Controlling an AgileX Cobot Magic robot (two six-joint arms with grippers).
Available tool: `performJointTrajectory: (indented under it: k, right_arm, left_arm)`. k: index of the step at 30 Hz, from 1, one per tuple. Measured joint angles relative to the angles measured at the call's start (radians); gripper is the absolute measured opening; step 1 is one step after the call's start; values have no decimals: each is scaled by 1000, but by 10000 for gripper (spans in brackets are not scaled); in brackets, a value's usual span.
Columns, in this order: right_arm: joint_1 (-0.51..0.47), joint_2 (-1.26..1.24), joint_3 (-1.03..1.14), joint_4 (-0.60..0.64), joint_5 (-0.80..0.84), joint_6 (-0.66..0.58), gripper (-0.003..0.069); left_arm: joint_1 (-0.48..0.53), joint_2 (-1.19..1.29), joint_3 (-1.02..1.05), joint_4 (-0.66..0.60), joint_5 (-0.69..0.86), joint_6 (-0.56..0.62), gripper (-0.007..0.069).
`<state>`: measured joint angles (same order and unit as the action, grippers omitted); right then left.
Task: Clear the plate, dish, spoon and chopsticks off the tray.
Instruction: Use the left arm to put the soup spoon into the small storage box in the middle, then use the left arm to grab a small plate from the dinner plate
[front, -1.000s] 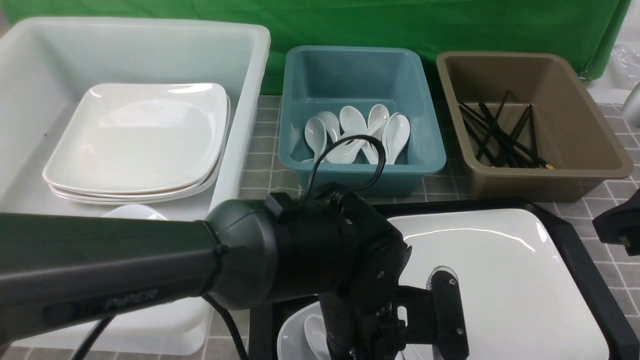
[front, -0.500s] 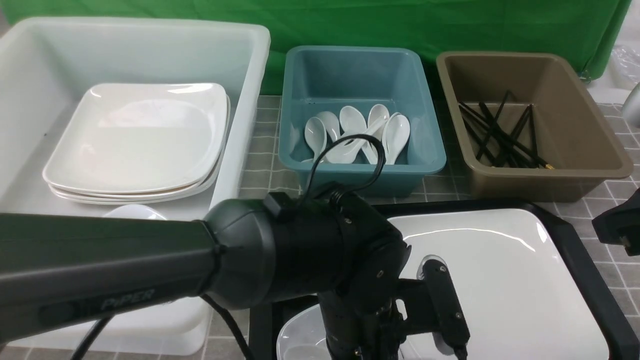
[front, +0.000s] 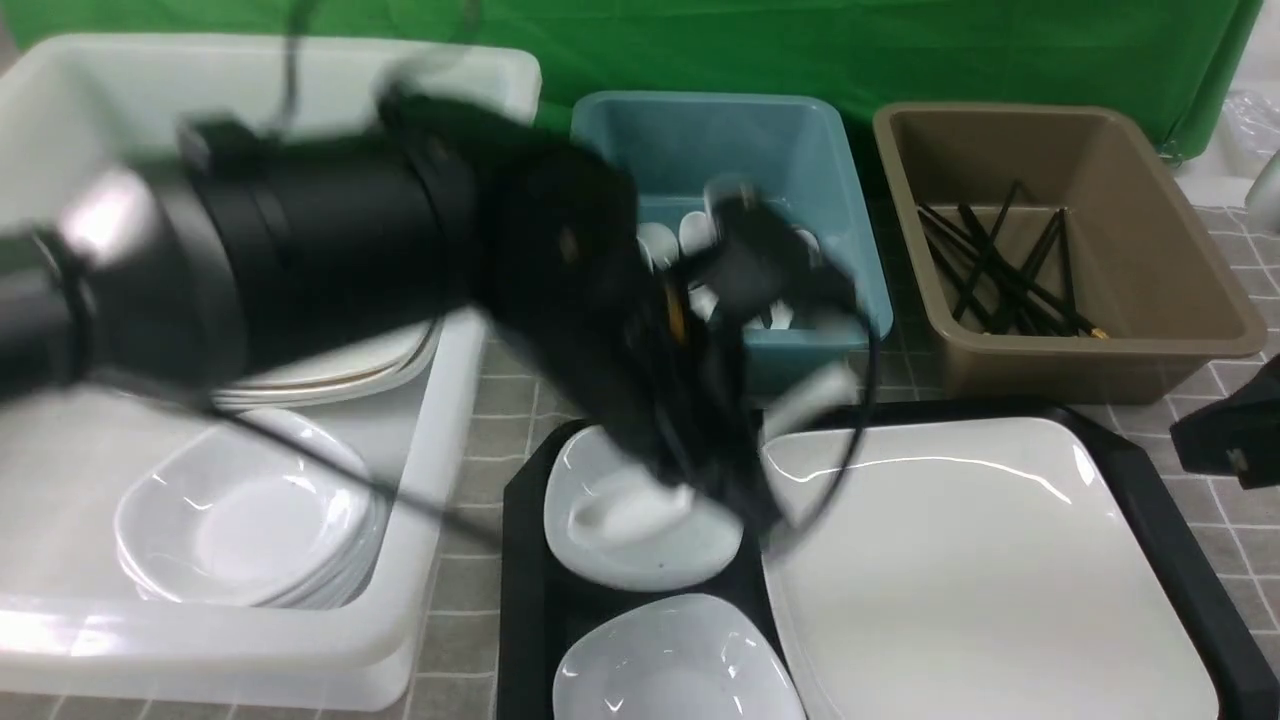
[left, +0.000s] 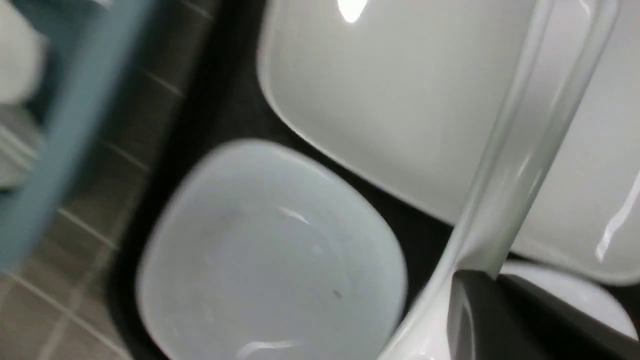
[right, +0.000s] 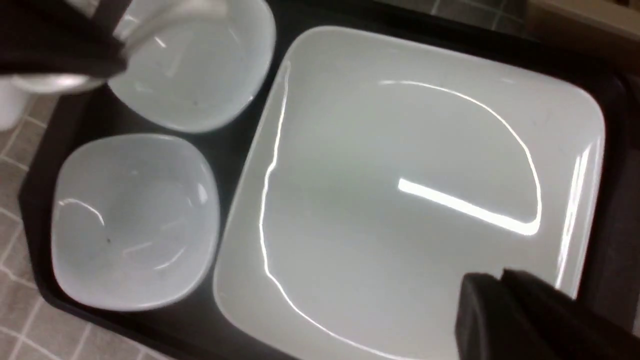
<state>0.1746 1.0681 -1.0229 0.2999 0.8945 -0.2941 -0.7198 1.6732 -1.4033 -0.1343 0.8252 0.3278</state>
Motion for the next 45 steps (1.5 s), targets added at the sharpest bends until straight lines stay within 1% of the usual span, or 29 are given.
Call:
performJointTrajectory:
  k: [3, 4, 5, 6, 7, 8, 9, 11, 13, 15, 19, 22, 25, 26, 27, 28, 29, 30, 32, 33, 34, 35, 36, 37, 38, 39, 42, 44, 45]
  right_arm:
    - [0, 0, 0, 95, -46, -88, 71]
    - [0, 0, 0, 139, -66, -121, 71]
    - [0, 0, 0, 201, -108, -182, 71]
    - [0, 0, 0, 226, -138, -217, 71]
    - [0, 0, 0, 242, -145, -225, 71]
    - [0, 0, 0, 294, -226, -282, 71]
    - [0, 0, 0, 299, -236, -285, 71]
    - [0, 0, 0, 324, -369, -307, 71]
    - [0, 0, 0, 332, -426, -312, 74]
    - [0, 0, 0, 337, -445, -316, 74]
    - [0, 0, 0, 344, -447, -319, 77]
    - [0, 0, 0, 344, -438, -319, 79]
    - [0, 0, 1, 344, -419, -319, 85]
    - [0, 0, 1, 344, -412, -319, 87]
    - [0, 0, 1, 344, -408, -319, 88]
    - [0, 0, 1, 344, -401, -319, 90]
    - [0, 0, 1, 344, -396, -319, 90]
    - [0, 0, 1, 344, -394, -319, 91]
    - [0, 0, 1, 344, -376, -319, 91]
    - [0, 0, 1, 344, -368, -319, 91]
    - [0, 0, 1, 344, -353, -319, 91]
    - [0, 0, 1, 344, -346, -319, 91]
    - [0, 0, 1, 347, -340, -319, 91]
    - [0, 0, 1, 347, -338, -319, 91]
    - [0, 0, 1, 347, -331, -319, 91]
    - [0, 0, 1, 347, -323, -313, 91]
    - [0, 0, 1, 347, -292, -291, 91]
    - [0, 0, 1, 346, -259, -279, 91]
    - [0, 0, 1, 346, -257, -278, 91]
  left_arm:
    - [73, 31, -135, -37, 1, -7, 14]
    - [104, 54, -184, -51, 2, -9, 14]
    - [132, 82, -253, -66, 2, -10, 14]
    - [149, 104, -283, -74, 4, -10, 14]
    - [157, 115, -311, -78, 4, -10, 14]
    - [185, 172, -385, -89, 5, -13, 14]
    - [188, 179, -401, -90, 5, -13, 14]
    - [215, 277, -506, -83, 2, -17, 14]
    - [222, 331, -554, -65, -5, -18, 14]
    - [224, 374, -585, -42, -22, -29, 14]
    - [225, 461, -623, -4, -124, -71, 16]
    - [225, 487, -625, 5, -172, -86, 38]
    - [225, 495, -625, 16, -173, -108, 145]
    - [225, 495, -626, 24, -160, -116, 202]
    - [225, 494, -628, 29, -148, -122, 242]
    - [225, 484, -629, 37, -117, -130, 302]
    - [225, 475, -629, 39, -77, -151, 346]
    - [225, 464, -629, 39, -46, -177, 367]
    - [225, 430, -629, 43, 91, -244, 398]
    - [225, 413, -630, 41, 138, -266, 395]
    - [225, 381, -628, 33, 263, -289, 351]
    - [225, 360, -620, 20, 298, -291, 322]
    - [225, 317, -577, -23, 351, -276, 213]
    - [225, 311, -577, -30, 350, -272, 213]
    - [224, 264, -513, -87, 370, -233, 111]
    - [218, 226, -430, -128, 374, -205, 52]
    - [188, 152, -273, -147, 382, -188, 15]
    - [133, 92, -103, -103, 383, -177, 2]
    - [121, 84, -65, -92, 382, -177, 2]
